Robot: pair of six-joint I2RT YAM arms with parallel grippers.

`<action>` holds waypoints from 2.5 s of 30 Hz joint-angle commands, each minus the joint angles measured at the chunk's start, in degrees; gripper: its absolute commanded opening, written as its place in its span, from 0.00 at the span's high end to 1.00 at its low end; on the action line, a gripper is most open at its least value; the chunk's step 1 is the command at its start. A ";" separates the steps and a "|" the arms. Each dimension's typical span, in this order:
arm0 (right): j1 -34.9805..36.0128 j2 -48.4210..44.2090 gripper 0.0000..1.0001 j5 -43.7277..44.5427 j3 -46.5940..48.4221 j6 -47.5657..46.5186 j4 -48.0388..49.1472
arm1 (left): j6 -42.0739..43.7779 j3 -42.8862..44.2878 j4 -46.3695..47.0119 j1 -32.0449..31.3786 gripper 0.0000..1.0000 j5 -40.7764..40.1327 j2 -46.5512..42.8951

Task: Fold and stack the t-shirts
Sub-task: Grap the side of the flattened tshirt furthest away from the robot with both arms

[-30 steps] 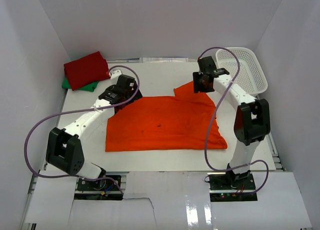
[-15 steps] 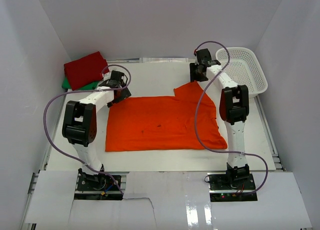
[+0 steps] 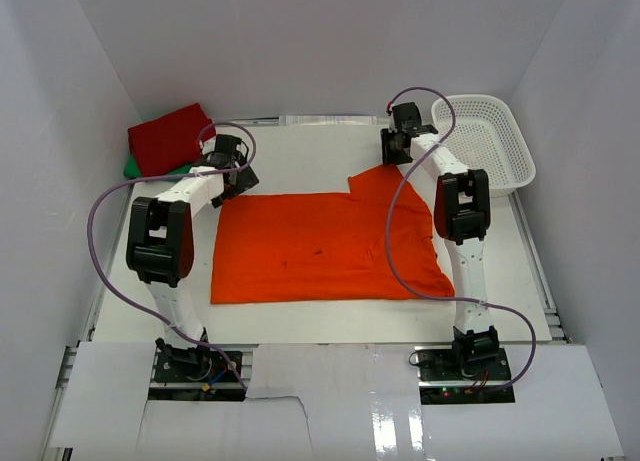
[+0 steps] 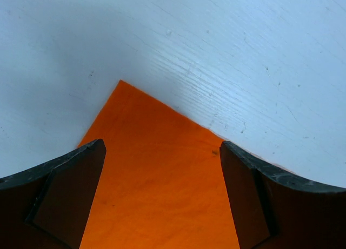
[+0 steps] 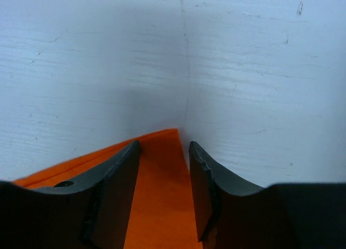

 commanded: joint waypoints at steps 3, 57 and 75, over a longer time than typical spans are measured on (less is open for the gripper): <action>-0.20 0.72 0.74 -0.36 -1.69 -1.02 2.38 | 0.85 1.72 0.55 2.17 0.02 1.87 -2.29; -0.47 0.10 0.73 -1.77 -1.60 -2.60 3.09 | -1.79 3.74 -2.35 7.54 0.30 5.92 8.52; -0.73 0.63 0.71 -3.35 -0.90 -1.90 2.91 | 2.87 9.19 -11.57 2.62 0.50 -2.08 12.83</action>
